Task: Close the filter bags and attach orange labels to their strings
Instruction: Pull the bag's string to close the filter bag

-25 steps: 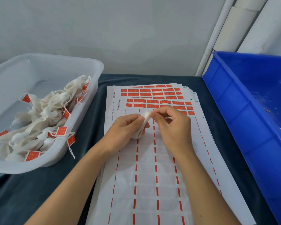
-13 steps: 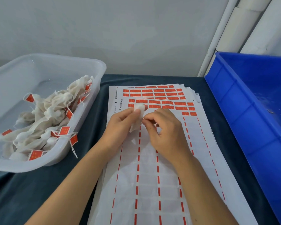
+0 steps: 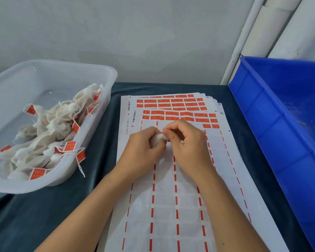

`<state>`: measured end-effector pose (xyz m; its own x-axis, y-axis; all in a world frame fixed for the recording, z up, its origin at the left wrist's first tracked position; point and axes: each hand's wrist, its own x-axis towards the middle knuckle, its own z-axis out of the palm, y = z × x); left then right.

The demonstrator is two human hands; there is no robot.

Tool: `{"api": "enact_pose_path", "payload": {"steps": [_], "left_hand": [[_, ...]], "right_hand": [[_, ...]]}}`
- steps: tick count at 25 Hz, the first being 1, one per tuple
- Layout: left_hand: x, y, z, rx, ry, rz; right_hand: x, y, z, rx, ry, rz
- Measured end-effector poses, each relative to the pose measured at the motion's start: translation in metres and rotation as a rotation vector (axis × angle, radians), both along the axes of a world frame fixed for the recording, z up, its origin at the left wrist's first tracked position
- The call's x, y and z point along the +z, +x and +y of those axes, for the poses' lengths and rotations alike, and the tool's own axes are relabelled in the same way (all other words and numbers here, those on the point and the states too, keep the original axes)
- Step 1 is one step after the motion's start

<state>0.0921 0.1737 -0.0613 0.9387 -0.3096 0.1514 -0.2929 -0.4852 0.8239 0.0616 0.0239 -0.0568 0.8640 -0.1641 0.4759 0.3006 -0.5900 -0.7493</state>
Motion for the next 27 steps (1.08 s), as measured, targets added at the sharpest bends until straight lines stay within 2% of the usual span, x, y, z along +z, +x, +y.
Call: {"api": "enact_pose_path", "payload": {"steps": [9,13,20,27], "left_hand": [[-0.002,-0.007,-0.003,0.004,-0.002,-0.144],[-0.002,-0.006,-0.001,-0.004,-0.021,-0.165],[-0.002,-0.002,0.003,0.001,-0.039,-0.137],[0.005,-0.006,-0.002,0.094,-0.257,-0.039]], "right_hand": [[0.002,0.000,-0.004,-0.002,0.147,0.095],[0.003,0.001,-0.007,0.067,0.240,0.195],[0.001,0.001,-0.012,0.123,0.394,0.331],[0.001,0.000,-0.005,0.080,0.347,0.283]]}}
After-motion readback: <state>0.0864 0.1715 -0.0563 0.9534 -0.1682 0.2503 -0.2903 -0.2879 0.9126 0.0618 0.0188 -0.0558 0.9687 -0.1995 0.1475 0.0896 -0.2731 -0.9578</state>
